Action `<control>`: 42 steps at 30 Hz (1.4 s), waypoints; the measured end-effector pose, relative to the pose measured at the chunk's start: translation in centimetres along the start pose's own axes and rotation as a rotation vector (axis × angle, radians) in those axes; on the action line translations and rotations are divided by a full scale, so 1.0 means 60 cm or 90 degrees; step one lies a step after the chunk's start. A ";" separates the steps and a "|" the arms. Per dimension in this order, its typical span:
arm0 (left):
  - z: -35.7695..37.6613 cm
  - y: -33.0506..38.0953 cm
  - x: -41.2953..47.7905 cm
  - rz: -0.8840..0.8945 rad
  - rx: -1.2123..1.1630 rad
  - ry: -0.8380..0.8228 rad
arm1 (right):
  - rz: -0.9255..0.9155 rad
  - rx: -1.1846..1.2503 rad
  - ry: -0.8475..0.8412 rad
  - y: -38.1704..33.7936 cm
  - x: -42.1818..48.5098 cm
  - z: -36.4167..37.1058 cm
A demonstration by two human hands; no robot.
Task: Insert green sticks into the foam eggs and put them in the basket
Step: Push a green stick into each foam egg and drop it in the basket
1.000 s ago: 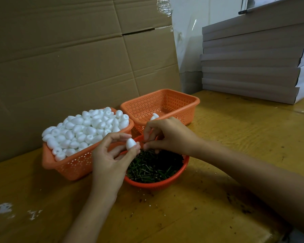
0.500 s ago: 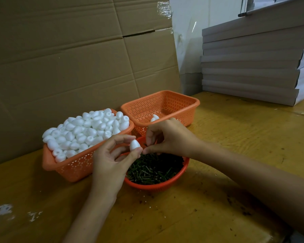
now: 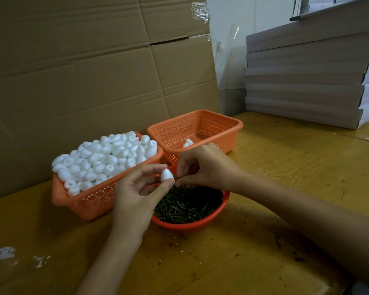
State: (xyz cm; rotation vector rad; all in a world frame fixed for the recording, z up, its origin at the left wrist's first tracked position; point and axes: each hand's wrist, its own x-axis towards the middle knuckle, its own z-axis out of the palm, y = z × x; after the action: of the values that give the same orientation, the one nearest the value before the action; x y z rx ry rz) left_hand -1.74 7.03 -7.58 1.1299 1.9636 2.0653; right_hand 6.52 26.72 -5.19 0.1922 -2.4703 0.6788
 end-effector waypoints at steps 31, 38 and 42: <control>-0.004 0.001 0.004 -0.026 -0.104 0.027 | -0.054 0.078 -0.019 -0.001 0.000 -0.004; -0.004 -0.001 0.004 -0.033 -0.127 0.055 | -0.053 0.059 -0.034 -0.003 0.000 -0.005; -0.003 -0.002 0.005 -0.027 -0.119 0.055 | -0.055 0.072 -0.056 -0.005 0.000 -0.005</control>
State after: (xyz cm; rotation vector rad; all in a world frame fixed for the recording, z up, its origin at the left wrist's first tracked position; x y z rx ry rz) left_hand -2.13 7.05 -7.56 0.9691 1.7666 2.2552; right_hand 6.75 26.61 -4.85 0.3767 -2.4926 0.7891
